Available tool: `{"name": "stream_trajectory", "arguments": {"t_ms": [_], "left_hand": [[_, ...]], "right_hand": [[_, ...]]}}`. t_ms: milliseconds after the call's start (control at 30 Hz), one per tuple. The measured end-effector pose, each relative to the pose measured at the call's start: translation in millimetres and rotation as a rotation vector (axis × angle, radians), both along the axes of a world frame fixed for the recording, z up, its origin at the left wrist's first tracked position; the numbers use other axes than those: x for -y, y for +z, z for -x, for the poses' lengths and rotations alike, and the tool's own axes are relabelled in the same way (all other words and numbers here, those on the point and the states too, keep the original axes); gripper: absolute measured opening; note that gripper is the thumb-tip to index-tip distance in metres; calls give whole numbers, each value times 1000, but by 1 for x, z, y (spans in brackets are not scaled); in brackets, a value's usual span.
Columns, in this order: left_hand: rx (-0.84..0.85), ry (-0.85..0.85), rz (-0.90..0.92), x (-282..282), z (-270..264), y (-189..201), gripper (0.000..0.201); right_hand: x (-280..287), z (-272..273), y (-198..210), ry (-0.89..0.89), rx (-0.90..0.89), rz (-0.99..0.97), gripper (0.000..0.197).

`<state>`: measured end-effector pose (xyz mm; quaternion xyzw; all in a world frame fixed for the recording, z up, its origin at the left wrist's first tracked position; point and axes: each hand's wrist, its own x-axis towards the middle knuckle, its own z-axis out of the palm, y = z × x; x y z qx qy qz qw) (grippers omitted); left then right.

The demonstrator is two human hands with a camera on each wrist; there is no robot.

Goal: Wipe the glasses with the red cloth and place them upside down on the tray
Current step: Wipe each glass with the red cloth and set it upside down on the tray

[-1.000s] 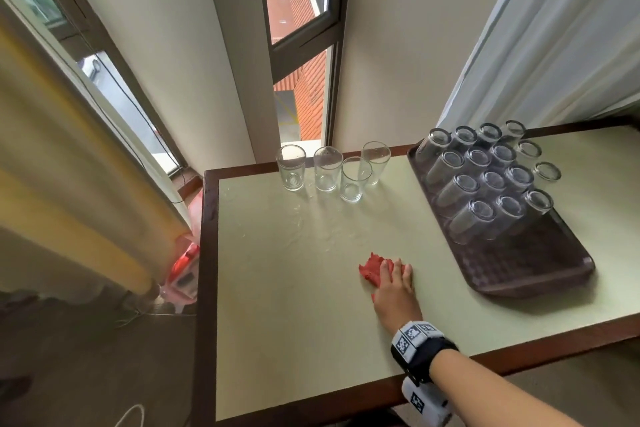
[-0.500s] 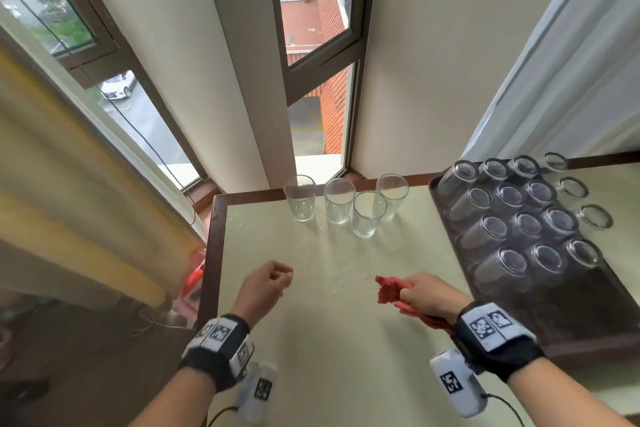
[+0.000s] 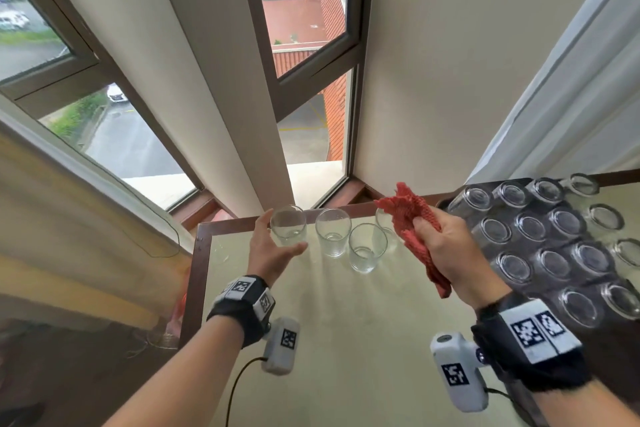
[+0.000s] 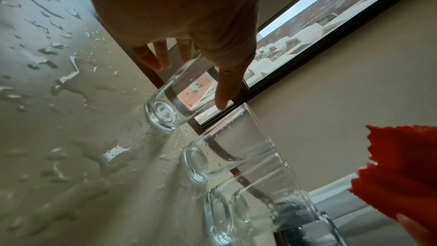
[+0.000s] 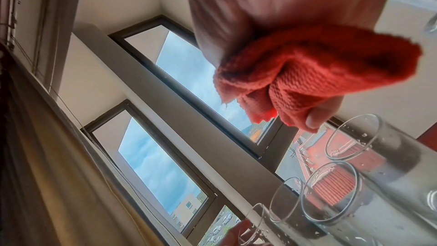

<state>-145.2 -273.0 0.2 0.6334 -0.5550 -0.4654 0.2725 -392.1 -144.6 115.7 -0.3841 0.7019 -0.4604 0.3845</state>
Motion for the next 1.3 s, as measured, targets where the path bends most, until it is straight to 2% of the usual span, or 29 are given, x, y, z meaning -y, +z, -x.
{"name": "stream_trajectory", "arguments": {"t_ms": [167,300,433,533,600,767,900,1033,1100,1200,1300], "left_hand": [[-24,20,29,0,4,3,70],[-59,35,11,-13,-4,8,67],[-199,47,-30,-36,-20,25,56],[-340,22,-34,-55,-32,45,75],[-419,3,-31,-68,-39,63,87],[-613,23,43,-110,-51,117,66],[-717,1,84,-140,-60,146,79],[-812,1,58,-161,-67,159,58],[-817,13,49,-167,-70,163,53],[-792,9,45,-175,-73,164,65],[-774,16,38,-179,-72,168,76]], "right_hand": [[12,-16,5,-39,94,56,25],[15,-35,0,-83,102,81,25],[8,-64,7,-75,148,121,24],[-3,-92,23,2,245,164,25],[-8,-110,34,54,241,199,28],[-22,-150,54,169,257,289,36],[-37,-180,63,292,202,311,31],[-53,-202,57,380,152,341,57],[-61,-209,52,429,164,372,61],[-75,-213,58,466,214,379,58],[-84,-210,69,461,256,389,76]]}}
